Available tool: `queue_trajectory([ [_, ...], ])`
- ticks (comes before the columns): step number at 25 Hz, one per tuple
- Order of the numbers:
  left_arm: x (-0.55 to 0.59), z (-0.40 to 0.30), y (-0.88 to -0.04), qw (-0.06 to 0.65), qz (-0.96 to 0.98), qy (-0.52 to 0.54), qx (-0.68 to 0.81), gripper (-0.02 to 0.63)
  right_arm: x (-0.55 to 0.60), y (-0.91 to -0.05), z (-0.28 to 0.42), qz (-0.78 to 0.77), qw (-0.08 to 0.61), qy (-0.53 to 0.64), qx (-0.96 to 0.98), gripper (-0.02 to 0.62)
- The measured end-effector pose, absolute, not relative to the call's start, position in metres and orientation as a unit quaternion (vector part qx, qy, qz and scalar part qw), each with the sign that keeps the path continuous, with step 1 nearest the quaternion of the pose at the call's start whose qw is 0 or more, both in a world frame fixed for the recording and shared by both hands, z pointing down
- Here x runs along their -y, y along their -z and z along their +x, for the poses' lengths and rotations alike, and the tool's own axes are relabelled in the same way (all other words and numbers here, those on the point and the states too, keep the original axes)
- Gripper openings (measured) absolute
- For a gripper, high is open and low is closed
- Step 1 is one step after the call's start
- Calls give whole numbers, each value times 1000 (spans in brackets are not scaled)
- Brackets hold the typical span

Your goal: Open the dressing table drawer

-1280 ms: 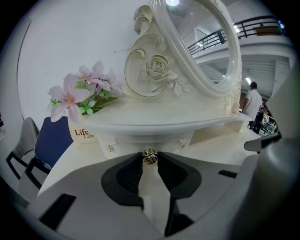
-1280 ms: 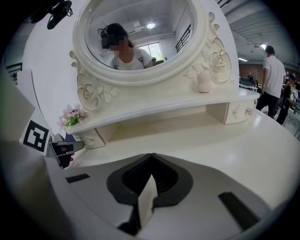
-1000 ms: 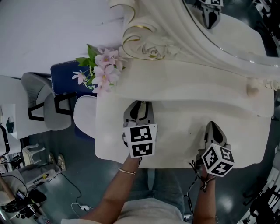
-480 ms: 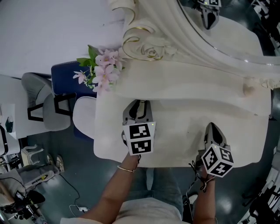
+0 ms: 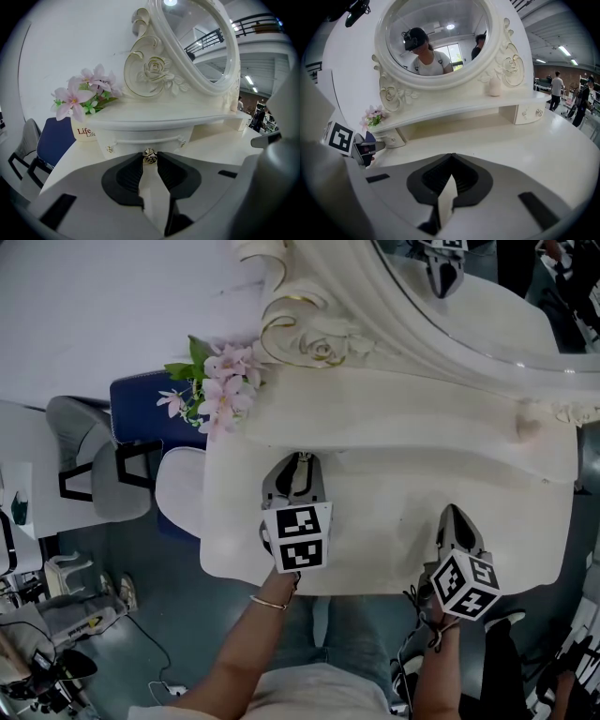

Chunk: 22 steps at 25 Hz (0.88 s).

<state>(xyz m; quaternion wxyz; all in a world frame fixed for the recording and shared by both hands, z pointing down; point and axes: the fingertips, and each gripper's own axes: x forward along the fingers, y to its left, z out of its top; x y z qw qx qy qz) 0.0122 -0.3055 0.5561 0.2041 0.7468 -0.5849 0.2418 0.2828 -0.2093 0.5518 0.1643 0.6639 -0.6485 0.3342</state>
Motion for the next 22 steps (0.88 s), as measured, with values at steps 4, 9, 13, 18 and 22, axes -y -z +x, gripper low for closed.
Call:
queue_trajectory([
  [4,303,13,-556,203,747,-242,585,109,206,-550,283,665,162,-334,649,6],
  [9,300,12,-556,199,748,-247,583,107,202,-550,284,666,162,-334,647,6],
  [13,297,12,-555,202,748,-247,581,107,197,-549,282,666,162,-335,646,6],
  [18,294,12,-555,203,750,-248,579,107,194,-547,282,668,162,-334,645,6],
  [22,291,11,-555,204,750,-249,578,107,193,-545,282,670,160,-333,644,6],
])
